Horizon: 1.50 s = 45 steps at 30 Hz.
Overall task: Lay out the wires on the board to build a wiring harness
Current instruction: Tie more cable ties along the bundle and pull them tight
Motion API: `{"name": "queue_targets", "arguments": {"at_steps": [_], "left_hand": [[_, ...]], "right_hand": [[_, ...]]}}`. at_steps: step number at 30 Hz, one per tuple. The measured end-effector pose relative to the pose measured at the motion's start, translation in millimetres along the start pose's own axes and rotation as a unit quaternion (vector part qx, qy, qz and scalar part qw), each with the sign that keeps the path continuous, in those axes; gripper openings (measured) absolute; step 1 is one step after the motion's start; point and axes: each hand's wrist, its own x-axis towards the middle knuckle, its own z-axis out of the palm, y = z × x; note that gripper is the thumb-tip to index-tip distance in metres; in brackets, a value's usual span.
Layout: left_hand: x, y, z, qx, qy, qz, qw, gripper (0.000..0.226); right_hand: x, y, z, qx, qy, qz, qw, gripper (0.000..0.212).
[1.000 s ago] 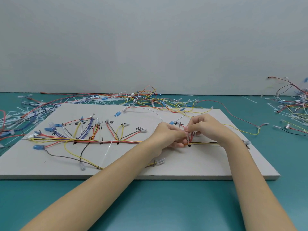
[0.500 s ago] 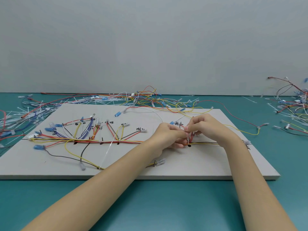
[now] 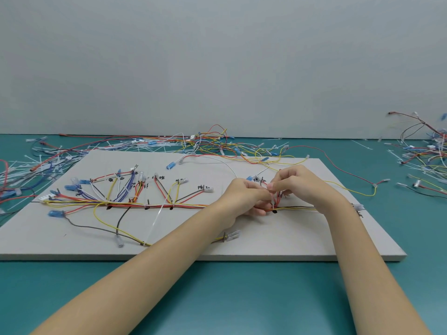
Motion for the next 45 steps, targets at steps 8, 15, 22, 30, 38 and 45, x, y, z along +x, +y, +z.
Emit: {"name": "queue_targets", "arguments": {"at_steps": [8,15,22,30,38,45], "left_hand": [[-0.3,0.4,1.2,-0.004,0.002,0.000,1.000,0.012],[-0.6,1.3,1.7,-0.007,0.003,0.000,1.000,0.011],[0.1,0.9,3.1,-0.006,0.008,-0.004,1.000,0.017],[-0.2,1.9,3.1,0.000,0.008,-0.008,1.000,0.020],[-0.1,2.3,2.7,0.002,0.006,-0.003,1.000,0.022],[0.2,1.7,2.9,0.010,0.005,0.004,1.000,0.017]], "right_hand": [[-1.8,-1.3,-0.1,0.001,0.003,0.001,1.000,0.028],[-3.3,-3.3,-0.3,0.001,-0.002,-0.001,1.000,0.030],[-4.2,-4.5,0.3,0.002,0.002,-0.001,1.000,0.030],[-5.3,-5.2,-0.4,0.008,0.000,0.002,1.000,0.028],[-4.4,-3.7,-2.1,0.016,0.001,-0.006,1.000,0.018],[-2.1,-1.9,-1.9,0.021,0.005,-0.006,1.000,0.018]]}}
